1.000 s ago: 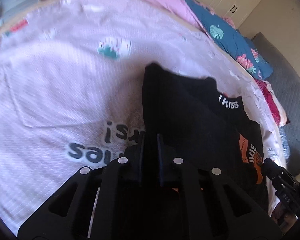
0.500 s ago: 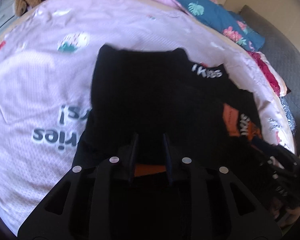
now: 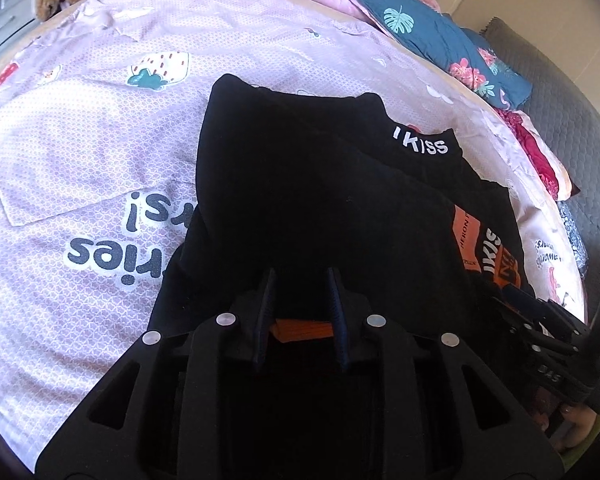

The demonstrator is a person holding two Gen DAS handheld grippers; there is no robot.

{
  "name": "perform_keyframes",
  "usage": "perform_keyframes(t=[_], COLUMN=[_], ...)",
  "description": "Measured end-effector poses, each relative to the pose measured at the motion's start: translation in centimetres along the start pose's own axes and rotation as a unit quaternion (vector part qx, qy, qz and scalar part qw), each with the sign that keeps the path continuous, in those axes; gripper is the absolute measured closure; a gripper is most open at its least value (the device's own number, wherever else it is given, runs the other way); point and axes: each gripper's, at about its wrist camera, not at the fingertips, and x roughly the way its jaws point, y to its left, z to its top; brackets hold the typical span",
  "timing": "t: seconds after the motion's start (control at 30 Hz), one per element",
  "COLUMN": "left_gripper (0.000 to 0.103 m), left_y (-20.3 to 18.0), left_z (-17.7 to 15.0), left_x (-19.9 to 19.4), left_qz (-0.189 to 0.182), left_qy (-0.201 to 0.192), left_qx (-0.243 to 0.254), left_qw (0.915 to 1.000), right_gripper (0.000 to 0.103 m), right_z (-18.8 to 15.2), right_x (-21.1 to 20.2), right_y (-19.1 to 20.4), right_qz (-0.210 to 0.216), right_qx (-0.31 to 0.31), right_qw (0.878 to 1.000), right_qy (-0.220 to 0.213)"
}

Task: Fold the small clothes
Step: 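Open both grippers and lift them off the folded shirt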

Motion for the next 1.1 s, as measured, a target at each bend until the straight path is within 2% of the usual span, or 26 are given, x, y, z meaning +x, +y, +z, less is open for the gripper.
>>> perform_keyframes(t=[0.07,0.17,0.27,0.33,0.47,0.63,0.73,1.1], left_gripper=[0.081,0.077,0.070,0.062,0.049,0.020,0.009,0.009], left_y=[-0.2,-0.5,-0.9,-1.1,-1.5,-2.2,-2.6,-3.6], left_z=[0.0,-0.1,-0.2,-0.3,-0.4,-0.2,-0.1,-0.1], left_x=[-0.1,-0.2,-0.4,-0.5,-1.1,-2.4,-3.2,-5.5], left_qz=[-0.001,-0.003,-0.005,-0.010,-0.020,-0.016,-0.010,-0.001], left_qy=[0.000,0.000,-0.001,-0.001,-0.005,-0.018,-0.028,-0.051], left_qx=[0.001,0.003,0.005,0.005,0.004,0.016,0.020,0.030], left_qw=[1.0000,1.0000,1.0000,0.9999,0.9998,0.9996,0.9994,0.9983], right_gripper=[0.028,0.016,0.008,0.006,0.004,0.004,0.004,0.004], right_z=[-0.2,-0.4,-0.4,-0.4,-0.4,-0.7,-0.7,-0.6], right_x=[-0.9,-2.1,-3.1,-3.6,-4.1,-4.7,-5.0,-6.9], right_y=[-0.4,-0.7,-0.9,-1.0,-1.0,-1.2,-1.4,-0.9], right_qz=[0.007,0.007,0.017,0.016,0.016,0.015,0.013,0.011], right_qx=[0.015,0.028,0.038,0.041,0.044,0.050,0.052,0.047], right_qw=[1.000,0.999,0.999,0.998,0.998,0.997,0.997,0.996], right_qy=[-0.011,-0.023,-0.034,-0.041,-0.046,-0.051,-0.054,-0.073])
